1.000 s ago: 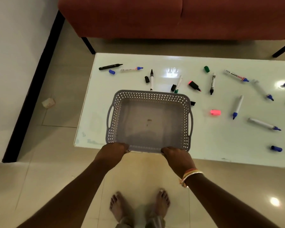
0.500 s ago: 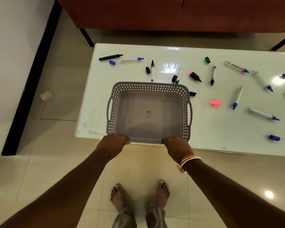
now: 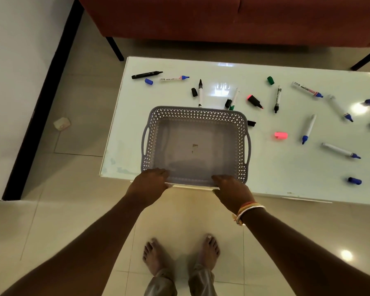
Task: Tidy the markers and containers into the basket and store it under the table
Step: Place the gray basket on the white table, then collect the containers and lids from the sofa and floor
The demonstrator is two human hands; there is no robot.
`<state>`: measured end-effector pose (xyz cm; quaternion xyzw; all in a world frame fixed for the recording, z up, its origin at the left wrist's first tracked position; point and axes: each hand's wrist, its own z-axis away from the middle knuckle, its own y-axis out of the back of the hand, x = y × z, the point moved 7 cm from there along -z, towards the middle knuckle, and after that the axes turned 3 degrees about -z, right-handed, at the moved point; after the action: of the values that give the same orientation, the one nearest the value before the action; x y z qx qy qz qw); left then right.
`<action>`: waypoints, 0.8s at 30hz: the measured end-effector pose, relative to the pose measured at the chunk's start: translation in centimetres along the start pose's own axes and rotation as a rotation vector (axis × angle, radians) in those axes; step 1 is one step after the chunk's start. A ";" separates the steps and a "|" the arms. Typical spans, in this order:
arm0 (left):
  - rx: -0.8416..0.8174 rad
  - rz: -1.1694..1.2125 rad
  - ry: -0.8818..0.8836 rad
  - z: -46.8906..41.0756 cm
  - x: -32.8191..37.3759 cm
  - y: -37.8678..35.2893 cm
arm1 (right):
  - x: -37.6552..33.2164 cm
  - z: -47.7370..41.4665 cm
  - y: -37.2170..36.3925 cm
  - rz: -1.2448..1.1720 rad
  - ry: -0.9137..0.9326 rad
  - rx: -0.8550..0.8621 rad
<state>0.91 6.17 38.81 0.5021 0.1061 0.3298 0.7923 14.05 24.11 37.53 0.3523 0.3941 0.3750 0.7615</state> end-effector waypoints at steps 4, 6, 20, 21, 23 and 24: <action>0.029 0.111 0.078 2.0 0.2 2.3 | -0.7 2.5 3.0 -0.081 -0.024 0.059; 0.023 0.173 0.130 3.1 0.6 3.8 | -1.4 4.4 4.9 -0.116 -0.081 0.055; 0.237 0.381 0.272 15.9 -0.9 20.1 | -17.1 9.4 18.3 -0.262 -0.188 0.083; 0.266 0.389 0.286 16.5 -2.3 21.6 | -19.3 8.5 19.1 -0.239 -0.164 0.090; 0.283 0.364 0.298 16.8 -5.3 23.7 | -23.3 6.2 20.3 -0.211 -0.120 0.111; 0.290 0.361 0.303 16.8 -7.3 24.8 | -25.5 4.7 21.0 -0.203 -0.097 0.123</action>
<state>-6.61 -3.71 67.01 0.5662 0.1783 0.5185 0.6155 1.51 11.22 65.68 0.3745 0.4125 0.2537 0.7907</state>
